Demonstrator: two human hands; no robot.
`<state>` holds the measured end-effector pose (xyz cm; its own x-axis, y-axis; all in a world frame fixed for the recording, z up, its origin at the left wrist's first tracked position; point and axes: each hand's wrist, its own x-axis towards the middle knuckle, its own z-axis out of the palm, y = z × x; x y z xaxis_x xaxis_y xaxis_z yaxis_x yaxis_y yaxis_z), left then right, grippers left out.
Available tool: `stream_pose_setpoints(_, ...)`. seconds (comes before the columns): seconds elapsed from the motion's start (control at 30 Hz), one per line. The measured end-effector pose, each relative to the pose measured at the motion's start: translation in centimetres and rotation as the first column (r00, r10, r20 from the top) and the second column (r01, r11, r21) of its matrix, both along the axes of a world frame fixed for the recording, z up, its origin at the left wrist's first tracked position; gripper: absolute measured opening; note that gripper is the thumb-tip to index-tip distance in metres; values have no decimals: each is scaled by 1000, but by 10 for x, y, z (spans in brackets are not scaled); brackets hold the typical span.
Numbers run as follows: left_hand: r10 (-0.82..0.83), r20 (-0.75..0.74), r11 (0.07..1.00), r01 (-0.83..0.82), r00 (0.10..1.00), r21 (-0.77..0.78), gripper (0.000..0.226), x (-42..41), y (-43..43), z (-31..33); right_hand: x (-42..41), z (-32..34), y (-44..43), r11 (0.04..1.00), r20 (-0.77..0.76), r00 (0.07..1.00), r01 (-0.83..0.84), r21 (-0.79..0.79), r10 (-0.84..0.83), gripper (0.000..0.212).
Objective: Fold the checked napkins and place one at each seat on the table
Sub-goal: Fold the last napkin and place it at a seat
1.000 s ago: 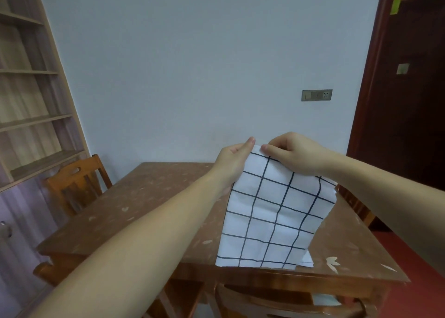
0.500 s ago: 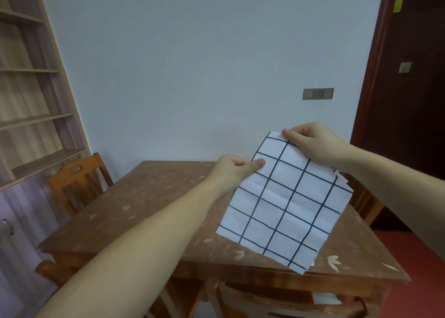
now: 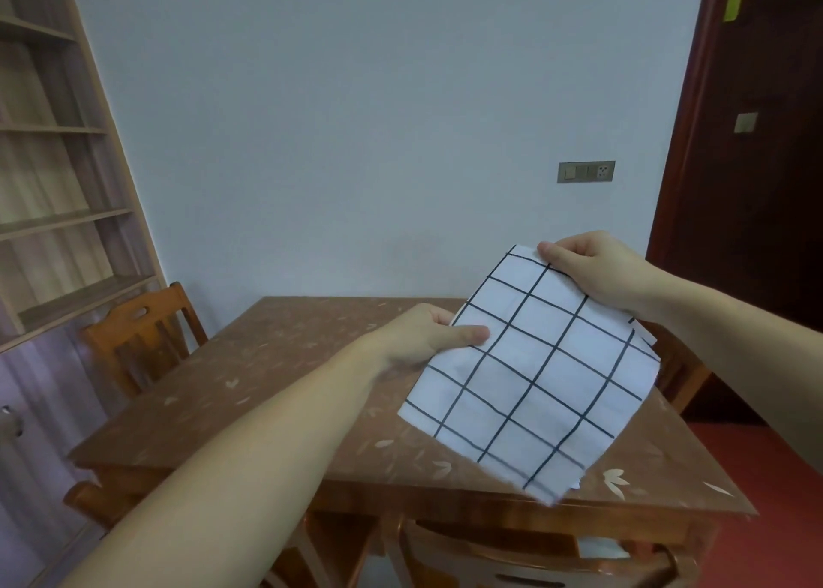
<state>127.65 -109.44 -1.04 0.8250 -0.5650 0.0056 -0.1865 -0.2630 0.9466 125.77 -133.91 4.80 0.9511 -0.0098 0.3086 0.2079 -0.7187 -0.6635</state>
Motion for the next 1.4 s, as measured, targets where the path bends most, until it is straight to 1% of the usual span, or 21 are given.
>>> stream_pose_setpoints(0.07, -17, -53, 1000, 15, 998, -27, 42, -1, 1, 1, 1, -3, 0, 1000, -14, 1000, 5, 7, -5, 62)
stream_pose_setpoints(0.13, -44, -83, 998, 40, 996, -53, 30, -4, -1, 4, 0, -3, 4, 1000, -21, 1000, -7, 14, 7, 61)
stream_pose_setpoints(0.2, -56, -111, 995, 46, 992, -92, 17, -5, -4, 5, -4, -2, 10, 997, -27, 1000, 2, 77, 0, 57)
stream_pose_setpoints(0.23, -48, -109, 992, 35, 993, -122, 19, -4, -4, 4, -6, 0, 11, 987, -42, 999, 23, 157, -17, 53)
stream_pose_setpoints(0.27, -35, -103, 988, 19, 994, -151, 21, -4, -4, 4, -8, 2, 11, 957, -96, 995, 30, 289, -2, 49)
stream_pose_setpoints(0.3, -11, -100, 984, -7, 995, -178, 21, -3, -3, 4, -12, 4, 9, 899, -170, 984, 22, 437, 59, 48)
stream_pose_setpoints(0.33, 12, -103, 978, -33, 995, -205, 19, -3, -2, 4, -14, 5, 5, 823, -229, 961, 1, 568, 157, 52)
stream_pose_setpoints(0.37, 35, -110, 971, -60, 993, -233, 17, -2, 0, 3, -15, 4, 2, 743, -254, 935, -14, 669, 246, 58)
stream_pose_setpoints(0.43, 102, -135, 944, -138, 986, -298, 21, 1, 2, 3, -18, -3, -4, 633, -253, 911, -11, 774, 325, 69)
stream_pose_setpoints(0.5, 192, -151, 906, -234, 970, -352, 27, 5, 2, 3, -17, -14, -8, 548, -222, 908, -10, 836, 356, 75)
stream_pose_setpoints(0.53, 224, -159, 887, -268, 962, -375, 25, 6, 1, 4, -16, -19, -6, 519, -212, 903, -14, 854, 374, 75)
stream_pose_setpoints(0.57, 249, -167, 870, -296, 954, -395, 21, 6, 0, 4, -17, -23, -3, 510, -216, 891, -20, 860, 399, 70)
stream_pose_setpoints(0.6, 270, -176, 854, -320, 947, -410, 18, 6, -1, 5, -18, -26, 0, 532, -235, 881, -22, 847, 411, 60)
stream_pose_setpoints(0.67, 293, -177, 840, -341, 940, -422, 15, 7, -3, 5, -17, -31, 8, 641, -286, 882, -23, 767, 375, 39)
stream_pose_setpoints(0.7, 296, -176, 839, -344, 939, -423, 15, 6, -4, 4, -16, -33, 11, 686, -292, 893, -26, 727, 343, 33)
stream_pose_setpoints(0.83, 306, -174, 847, -351, 936, -400, 13, 6, -3, 3, -14, -32, 17, 749, -282, 920, -18, 662, 272, 17)
stream_pose_setpoints(0.97, 289, -170, 868, -333, 942, -368, 19, 7, 4, 3, -15, -30, 16, 767, -274, 925, -29, 641, 264, 18)
stream_pose_setpoints(1.1, 287, -170, 878, -330, 943, -347, 14, 8, 10, 2, -15, -29, 12, 773, -289, 921, -21, 634, 262, 20)
stream_pose_setpoints(1.23, 304, -157, 875, -340, 940, -345, 13, 7, 13, -1, -15, -29, 10, 778, -283, 922, -32, 628, 266, 21)
stream_pose_setpoints(1.33, 327, -162, 858, -364, 931, -363, 11, 7, 15, -3, -12, -29, 8, 775, -247, 939, -31, 631, 239, 22)
stream_pose_setpoints(1.4, 344, -165, 849, -381, 924, -367, 9, 8, 15, -4, -10, -31, 7, 774, -214, 952, -36, 632, 220, 16)
